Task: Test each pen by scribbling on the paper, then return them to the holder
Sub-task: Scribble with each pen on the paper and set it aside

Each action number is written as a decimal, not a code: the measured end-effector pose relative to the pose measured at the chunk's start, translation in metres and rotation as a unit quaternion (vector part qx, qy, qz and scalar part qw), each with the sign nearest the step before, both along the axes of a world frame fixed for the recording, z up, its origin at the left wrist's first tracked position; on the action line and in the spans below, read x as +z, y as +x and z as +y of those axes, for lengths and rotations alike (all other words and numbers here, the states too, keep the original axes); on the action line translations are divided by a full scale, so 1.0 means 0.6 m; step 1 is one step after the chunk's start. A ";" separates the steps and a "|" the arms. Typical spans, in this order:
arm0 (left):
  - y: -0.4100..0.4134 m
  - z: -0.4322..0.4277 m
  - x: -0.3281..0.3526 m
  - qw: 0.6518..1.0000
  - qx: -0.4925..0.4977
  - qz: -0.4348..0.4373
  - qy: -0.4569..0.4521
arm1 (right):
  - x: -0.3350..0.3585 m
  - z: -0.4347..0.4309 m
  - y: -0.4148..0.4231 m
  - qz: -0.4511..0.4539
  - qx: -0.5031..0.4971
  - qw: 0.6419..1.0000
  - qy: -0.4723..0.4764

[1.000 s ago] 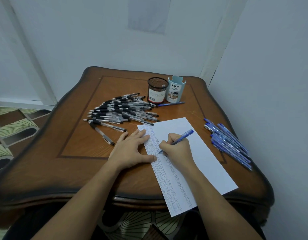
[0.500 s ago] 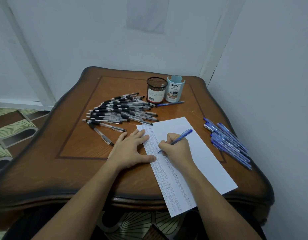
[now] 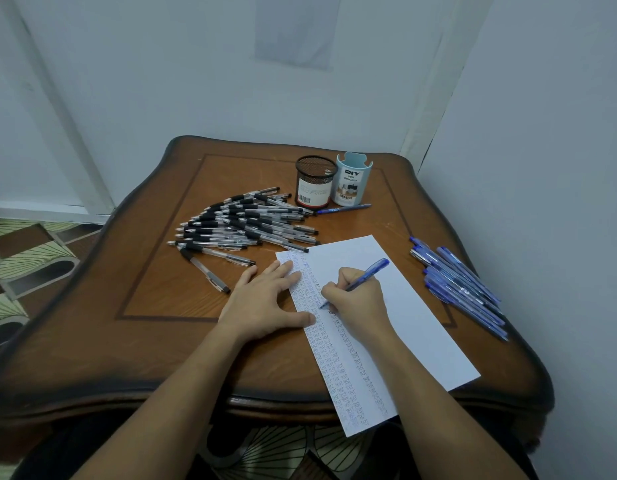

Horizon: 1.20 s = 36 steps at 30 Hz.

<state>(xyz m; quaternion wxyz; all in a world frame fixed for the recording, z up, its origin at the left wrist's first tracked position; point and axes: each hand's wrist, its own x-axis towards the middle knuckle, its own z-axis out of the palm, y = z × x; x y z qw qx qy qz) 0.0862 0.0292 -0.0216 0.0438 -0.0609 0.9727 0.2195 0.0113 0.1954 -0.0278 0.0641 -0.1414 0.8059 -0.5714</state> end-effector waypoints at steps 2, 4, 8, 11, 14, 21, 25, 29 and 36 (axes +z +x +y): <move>-0.001 0.000 -0.001 1.000 -0.001 -0.002 -0.006 | -0.001 -0.001 0.000 0.001 0.000 1.000 0.000; -0.001 0.000 -0.001 1.000 -0.002 0.000 -0.010 | -0.001 -0.001 -0.001 0.005 -0.002 1.000 -0.002; -0.001 -0.001 -0.001 1.000 0.000 -0.002 -0.009 | -0.002 -0.001 -0.001 0.008 0.002 1.000 -0.005; -0.002 0.001 0.000 1.000 0.001 -0.004 -0.008 | -0.001 0.001 -0.003 0.004 0.011 1.000 -0.009; -0.001 0.001 0.001 1.000 0.002 -0.002 -0.007 | -0.002 0.002 -0.006 -0.002 0.006 1.000 -0.027; -0.001 -0.001 -0.002 1.000 0.001 -0.002 -0.006 | -0.003 0.001 -0.006 0.008 0.007 1.000 -0.016; -0.001 -0.002 -0.003 1.000 0.001 0.005 -0.003 | -0.004 0.003 -0.011 0.000 0.014 0.999 -0.031; -0.003 -0.003 -0.006 1.000 0.000 0.005 -0.006 | 0.000 0.004 -0.014 -0.008 -0.005 1.000 -0.029; -0.003 -0.006 -0.007 1.000 -0.005 0.003 0.001 | 0.033 0.015 -0.029 -0.186 -0.051 0.970 -0.150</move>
